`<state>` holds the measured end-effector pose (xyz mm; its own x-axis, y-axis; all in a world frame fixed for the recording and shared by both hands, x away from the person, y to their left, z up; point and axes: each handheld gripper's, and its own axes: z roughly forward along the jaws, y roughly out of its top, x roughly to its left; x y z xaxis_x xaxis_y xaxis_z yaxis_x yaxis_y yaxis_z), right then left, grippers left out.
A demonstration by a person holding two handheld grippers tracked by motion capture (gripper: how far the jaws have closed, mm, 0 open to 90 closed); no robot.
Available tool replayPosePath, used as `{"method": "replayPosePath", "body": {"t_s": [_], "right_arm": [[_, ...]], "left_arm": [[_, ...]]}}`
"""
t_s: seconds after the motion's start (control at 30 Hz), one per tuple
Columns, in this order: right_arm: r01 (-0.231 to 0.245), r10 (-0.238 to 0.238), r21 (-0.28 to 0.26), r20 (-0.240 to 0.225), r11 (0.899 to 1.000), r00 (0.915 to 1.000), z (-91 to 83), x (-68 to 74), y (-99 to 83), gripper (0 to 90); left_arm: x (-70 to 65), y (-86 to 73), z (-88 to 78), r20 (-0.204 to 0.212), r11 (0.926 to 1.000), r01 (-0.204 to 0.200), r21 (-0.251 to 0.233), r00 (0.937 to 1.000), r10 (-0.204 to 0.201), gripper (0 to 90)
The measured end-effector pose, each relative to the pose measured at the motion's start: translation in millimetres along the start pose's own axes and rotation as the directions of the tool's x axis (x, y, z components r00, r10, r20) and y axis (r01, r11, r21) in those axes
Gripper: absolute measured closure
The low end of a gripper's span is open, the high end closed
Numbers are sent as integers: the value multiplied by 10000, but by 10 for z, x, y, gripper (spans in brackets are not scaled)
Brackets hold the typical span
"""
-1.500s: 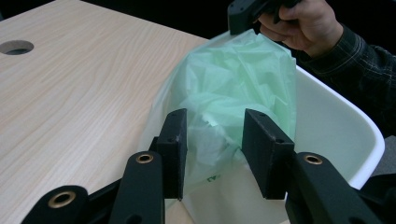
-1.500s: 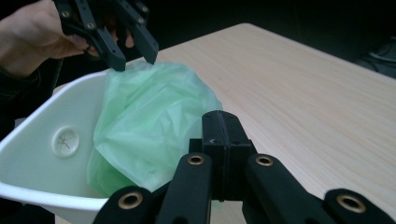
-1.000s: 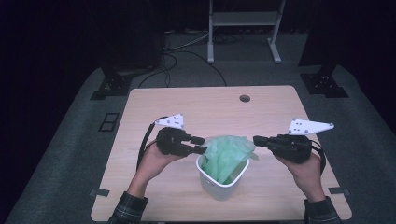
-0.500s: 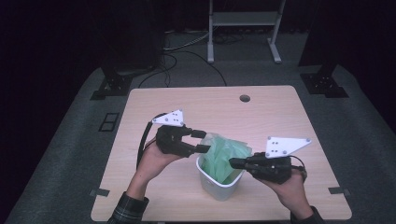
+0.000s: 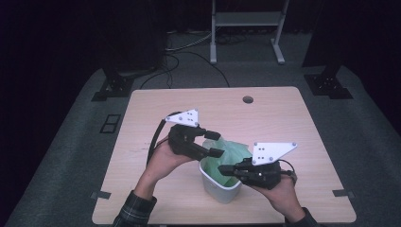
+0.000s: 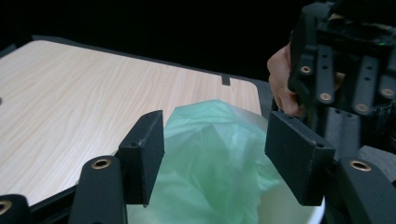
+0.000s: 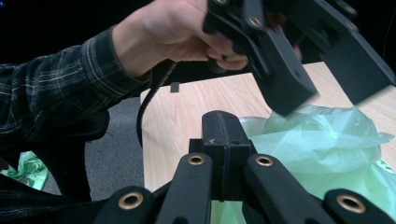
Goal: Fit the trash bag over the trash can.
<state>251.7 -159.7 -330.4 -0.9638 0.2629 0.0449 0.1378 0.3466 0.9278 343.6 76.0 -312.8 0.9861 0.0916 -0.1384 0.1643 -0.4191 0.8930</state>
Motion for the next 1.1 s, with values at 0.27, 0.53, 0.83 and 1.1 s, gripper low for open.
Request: {"method": "replayPosePath", "body": {"t_s": [0.27, 0.53, 0.83, 1.1], "right_arm": [[17, -17, -152, 12, 9999, 10000, -85, 18, -7, 900], [138, -142, -149, -274, 9998, 9995, -56, 95, -7, 900], [-248, 298, -564, 896, 9981, 9955, -413, -30, -128, 776], [-783, 950, -855, 2129, 9933, 9724, -784, -274, -276, 686]], "left_arm": [[-7, -19, 64, 474, 9984, -253, 496, 9986, 230, 898], [-195, -167, -215, 112, 9994, -337, 26, 9994, 337, 899], [-348, -429, -418, -112, 9999, -142, -85, 9998, 141, 898], [-395, -617, -427, -97, 9999, 151, 31, 9998, -151, 898]]}}
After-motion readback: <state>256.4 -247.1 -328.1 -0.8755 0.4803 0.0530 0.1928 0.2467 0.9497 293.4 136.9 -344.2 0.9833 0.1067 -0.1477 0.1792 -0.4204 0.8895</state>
